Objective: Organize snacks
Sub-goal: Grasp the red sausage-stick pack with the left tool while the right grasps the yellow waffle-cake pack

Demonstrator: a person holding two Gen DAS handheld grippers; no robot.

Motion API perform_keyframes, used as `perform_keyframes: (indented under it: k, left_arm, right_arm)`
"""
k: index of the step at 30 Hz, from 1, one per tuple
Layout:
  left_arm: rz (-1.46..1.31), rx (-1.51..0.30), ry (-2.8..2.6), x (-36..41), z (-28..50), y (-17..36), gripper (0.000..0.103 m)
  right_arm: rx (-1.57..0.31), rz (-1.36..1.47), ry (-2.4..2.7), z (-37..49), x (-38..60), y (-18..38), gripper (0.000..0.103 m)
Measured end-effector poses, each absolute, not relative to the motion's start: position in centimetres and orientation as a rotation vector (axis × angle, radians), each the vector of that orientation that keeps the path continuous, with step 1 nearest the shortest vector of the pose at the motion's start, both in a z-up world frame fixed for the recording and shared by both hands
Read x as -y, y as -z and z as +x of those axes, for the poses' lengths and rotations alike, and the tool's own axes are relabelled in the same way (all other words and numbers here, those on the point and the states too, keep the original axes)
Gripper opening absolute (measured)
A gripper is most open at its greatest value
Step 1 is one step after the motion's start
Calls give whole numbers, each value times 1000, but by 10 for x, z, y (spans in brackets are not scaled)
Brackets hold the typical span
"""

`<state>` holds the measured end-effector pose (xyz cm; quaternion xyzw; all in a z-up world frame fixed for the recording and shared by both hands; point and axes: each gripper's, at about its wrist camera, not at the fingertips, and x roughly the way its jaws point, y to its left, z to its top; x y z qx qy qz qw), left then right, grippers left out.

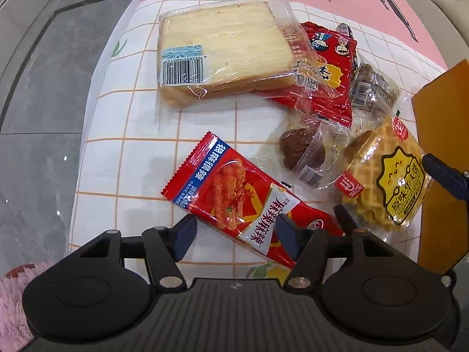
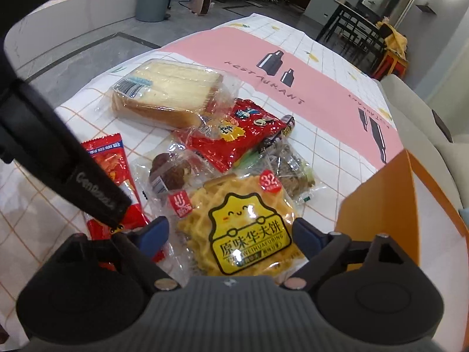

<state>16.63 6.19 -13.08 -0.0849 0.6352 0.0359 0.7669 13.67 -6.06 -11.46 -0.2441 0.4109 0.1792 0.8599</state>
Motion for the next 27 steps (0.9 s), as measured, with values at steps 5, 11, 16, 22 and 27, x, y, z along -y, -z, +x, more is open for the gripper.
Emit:
perform_keyframes:
  k: [5,11,16,22,27]
  left_arm:
    - [-233,-1398,-106,-66,169,132,82]
    - [-207,-1422,-95,-55,168,132,85]
    - [-225,-1413,-105,-56,166,133,87]
    - [-114,-1361,-70,-42,169,133,79]
    - [-116,-1342,-15,-44,164,127,51]
  right_arm:
    - [-844,-519,-389,136,58,119,93]
    - [-810,-573,-421,128,56,124,95]
    - [-823,-563,-392,131,56,127,100]
    - [-848,-543,-379,130,57,126,93]
    - [-852,-520,-342,120,61,118,72]
